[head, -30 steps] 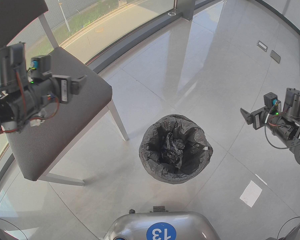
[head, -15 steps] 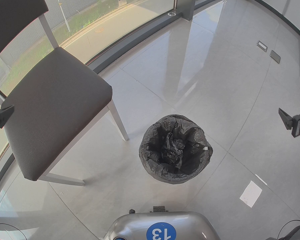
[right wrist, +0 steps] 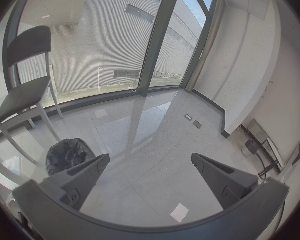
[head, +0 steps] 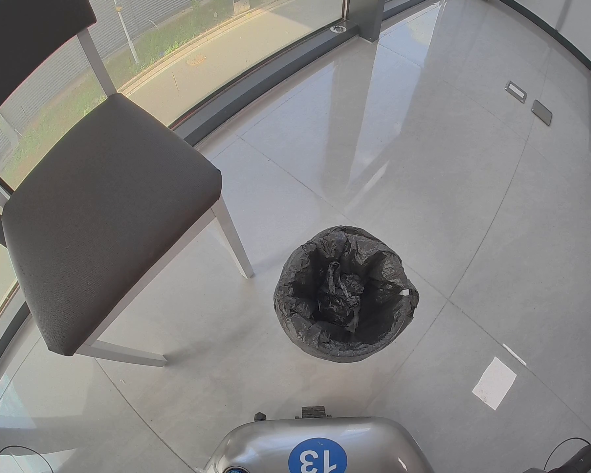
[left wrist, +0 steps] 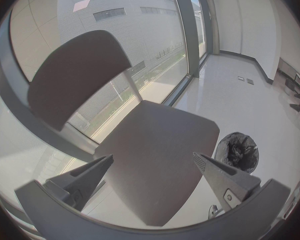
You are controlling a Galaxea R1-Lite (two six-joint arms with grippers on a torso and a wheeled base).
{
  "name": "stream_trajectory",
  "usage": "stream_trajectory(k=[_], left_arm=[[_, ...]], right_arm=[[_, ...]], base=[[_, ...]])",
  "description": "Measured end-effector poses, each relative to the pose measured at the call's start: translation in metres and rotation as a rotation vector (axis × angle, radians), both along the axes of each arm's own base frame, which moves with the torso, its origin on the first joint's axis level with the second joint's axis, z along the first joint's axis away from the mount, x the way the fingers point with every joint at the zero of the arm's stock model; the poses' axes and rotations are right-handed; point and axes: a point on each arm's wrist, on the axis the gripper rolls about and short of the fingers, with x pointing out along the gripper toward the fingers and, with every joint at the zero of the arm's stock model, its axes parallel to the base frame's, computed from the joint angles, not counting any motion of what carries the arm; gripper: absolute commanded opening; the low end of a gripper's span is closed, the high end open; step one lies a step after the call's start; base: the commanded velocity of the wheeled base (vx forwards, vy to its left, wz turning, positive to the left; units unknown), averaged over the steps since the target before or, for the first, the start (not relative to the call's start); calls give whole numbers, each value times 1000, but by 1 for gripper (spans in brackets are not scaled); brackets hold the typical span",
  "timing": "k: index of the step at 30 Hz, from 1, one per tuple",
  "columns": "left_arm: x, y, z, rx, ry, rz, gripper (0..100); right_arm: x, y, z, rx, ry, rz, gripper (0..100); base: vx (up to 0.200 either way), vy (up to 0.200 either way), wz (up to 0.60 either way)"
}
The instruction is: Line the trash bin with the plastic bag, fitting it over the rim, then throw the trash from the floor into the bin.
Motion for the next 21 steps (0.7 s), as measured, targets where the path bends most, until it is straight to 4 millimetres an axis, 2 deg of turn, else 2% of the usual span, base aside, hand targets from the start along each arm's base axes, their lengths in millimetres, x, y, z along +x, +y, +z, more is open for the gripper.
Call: stream_trajectory(k=[4, 7, 13, 21], left_arm=[[-16, 1, -37, -80, -11, -2, 100], [-17, 0, -65, -122, -14, -6, 100], [1, -3, -107, -157, -114, -23, 100], [18, -6, -141, -137, -232, -83, 100]], right_arm=[[-32, 0, -29, 55, -4, 15, 100], [-42, 0, -52, 81, -21, 11, 100], [-39, 0, -82, 87, -119, 5, 100], [-34, 0, -99, 94, -161, 3, 100]], base=[[0, 0, 0], [0, 0, 0], [0, 0, 0], [0, 0, 0]])
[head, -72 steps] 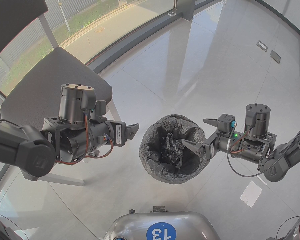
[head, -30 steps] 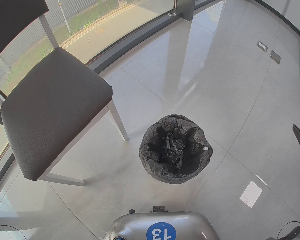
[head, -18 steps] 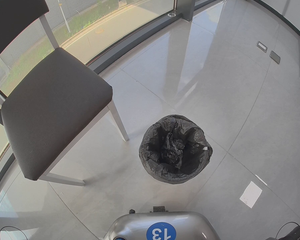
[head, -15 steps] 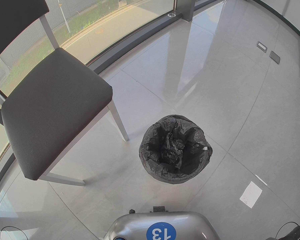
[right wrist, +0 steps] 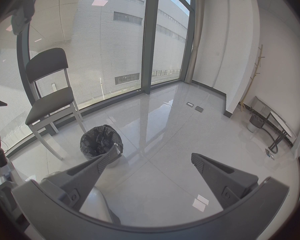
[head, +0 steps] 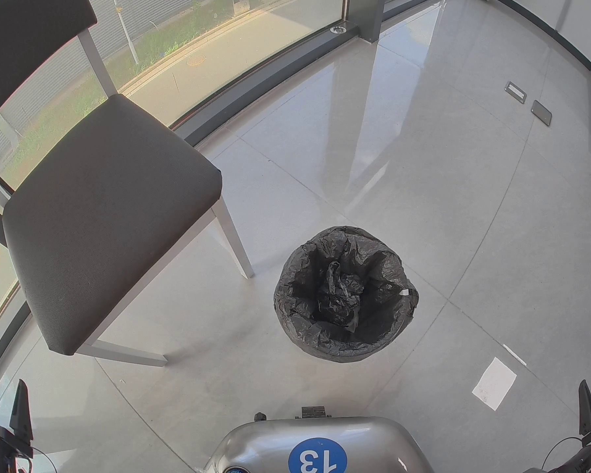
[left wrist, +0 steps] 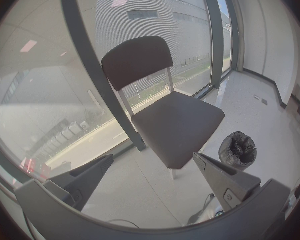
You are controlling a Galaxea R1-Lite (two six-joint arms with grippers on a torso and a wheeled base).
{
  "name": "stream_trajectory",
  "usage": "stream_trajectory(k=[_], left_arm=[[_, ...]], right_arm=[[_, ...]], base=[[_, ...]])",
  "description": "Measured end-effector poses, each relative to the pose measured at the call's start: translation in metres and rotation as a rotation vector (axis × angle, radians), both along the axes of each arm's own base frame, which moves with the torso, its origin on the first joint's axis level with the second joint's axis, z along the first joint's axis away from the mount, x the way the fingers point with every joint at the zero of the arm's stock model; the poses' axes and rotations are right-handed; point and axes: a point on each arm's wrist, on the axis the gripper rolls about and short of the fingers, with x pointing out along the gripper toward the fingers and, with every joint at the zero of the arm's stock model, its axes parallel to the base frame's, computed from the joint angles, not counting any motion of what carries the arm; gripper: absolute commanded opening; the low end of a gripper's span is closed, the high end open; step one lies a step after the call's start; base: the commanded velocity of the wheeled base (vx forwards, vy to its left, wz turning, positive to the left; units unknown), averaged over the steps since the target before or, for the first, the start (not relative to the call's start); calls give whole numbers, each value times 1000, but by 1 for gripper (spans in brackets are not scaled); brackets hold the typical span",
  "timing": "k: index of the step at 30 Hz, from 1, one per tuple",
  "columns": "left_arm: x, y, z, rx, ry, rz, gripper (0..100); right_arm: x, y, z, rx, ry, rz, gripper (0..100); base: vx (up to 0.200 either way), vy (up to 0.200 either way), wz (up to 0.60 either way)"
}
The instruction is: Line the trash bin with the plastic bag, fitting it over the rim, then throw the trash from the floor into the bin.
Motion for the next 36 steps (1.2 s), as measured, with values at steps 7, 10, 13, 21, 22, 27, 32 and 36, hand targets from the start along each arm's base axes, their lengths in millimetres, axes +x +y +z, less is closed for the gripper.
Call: stream_trajectory(k=[7, 10, 13, 21, 22, 27, 32, 36], left_arm=[[3, -3, -18, 23, 57, -147, 100], [3, -6, -21, 36, 80, -249, 100], [2, -7, -23, 58, 98, -308, 100], [3, -7, -22, 56, 86, -306, 100], [3, -7, -22, 56, 85, -306, 100], [3, -7, -21, 59, 81, -306, 100], [3, -7, -21, 57, 79, -291, 100], [3, -7, -21, 59, 79, -297, 100]], right_arm=[[1, 0, -5, 44, 0, 8, 100], [1, 1, -7, 38, 25, 37, 100], [1, 2, -10, 23, 51, 92, 100], [1, 2, -10, 52, 52, 71, 100], [1, 1, -10, 63, 52, 55, 100], [1, 1, -10, 81, 50, 24, 100], [1, 1, -10, 78, 51, 27, 100], [1, 1, -10, 75, 51, 37, 100]], base=[[0, 0, 0], [0, 0, 0], [0, 0, 0], [0, 0, 0], [0, 0, 0], [0, 0, 0], [0, 0, 0], [0, 0, 0]])
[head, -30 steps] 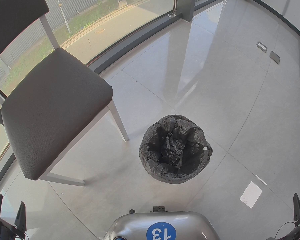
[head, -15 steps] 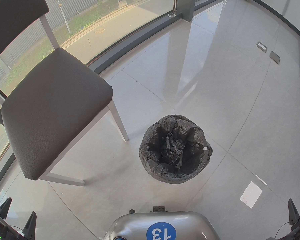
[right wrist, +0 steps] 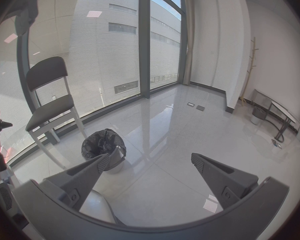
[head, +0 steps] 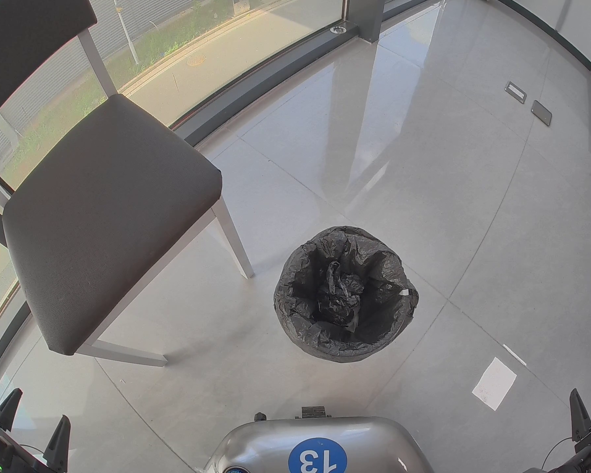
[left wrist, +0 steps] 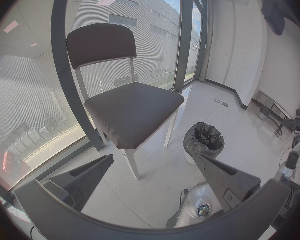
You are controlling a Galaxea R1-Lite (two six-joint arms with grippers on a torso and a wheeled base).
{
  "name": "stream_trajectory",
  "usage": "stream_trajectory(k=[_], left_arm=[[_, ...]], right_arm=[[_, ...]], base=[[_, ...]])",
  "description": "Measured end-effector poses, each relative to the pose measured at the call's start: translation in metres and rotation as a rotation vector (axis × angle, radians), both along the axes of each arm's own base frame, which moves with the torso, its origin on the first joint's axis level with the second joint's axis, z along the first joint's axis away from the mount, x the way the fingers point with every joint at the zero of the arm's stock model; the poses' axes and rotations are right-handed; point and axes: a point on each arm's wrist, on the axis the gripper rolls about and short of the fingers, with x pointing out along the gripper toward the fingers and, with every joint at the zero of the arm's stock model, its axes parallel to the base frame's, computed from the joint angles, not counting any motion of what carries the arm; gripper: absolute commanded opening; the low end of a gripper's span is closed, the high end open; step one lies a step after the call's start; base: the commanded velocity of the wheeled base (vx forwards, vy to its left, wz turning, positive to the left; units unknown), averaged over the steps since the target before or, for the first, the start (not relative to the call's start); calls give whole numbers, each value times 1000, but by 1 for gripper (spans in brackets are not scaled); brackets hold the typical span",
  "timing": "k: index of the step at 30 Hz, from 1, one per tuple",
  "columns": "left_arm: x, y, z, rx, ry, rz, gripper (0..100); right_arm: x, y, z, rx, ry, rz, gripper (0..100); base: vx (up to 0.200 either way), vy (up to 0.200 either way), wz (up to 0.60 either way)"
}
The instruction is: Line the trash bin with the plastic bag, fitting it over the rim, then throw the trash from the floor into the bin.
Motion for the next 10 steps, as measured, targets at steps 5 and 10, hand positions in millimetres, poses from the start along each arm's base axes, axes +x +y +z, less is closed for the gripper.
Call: stream_trajectory(k=[5, 10], left_arm=[[0, 0, -1, 1, 6, 3, 100], [0, 0, 0, 0, 1, 25, 100]], right_arm=[[0, 0, 0, -2, 0, 2, 100], [0, 0, 0, -3, 1, 3, 100]], base=[[0, 0, 0], [0, 0, 0]])
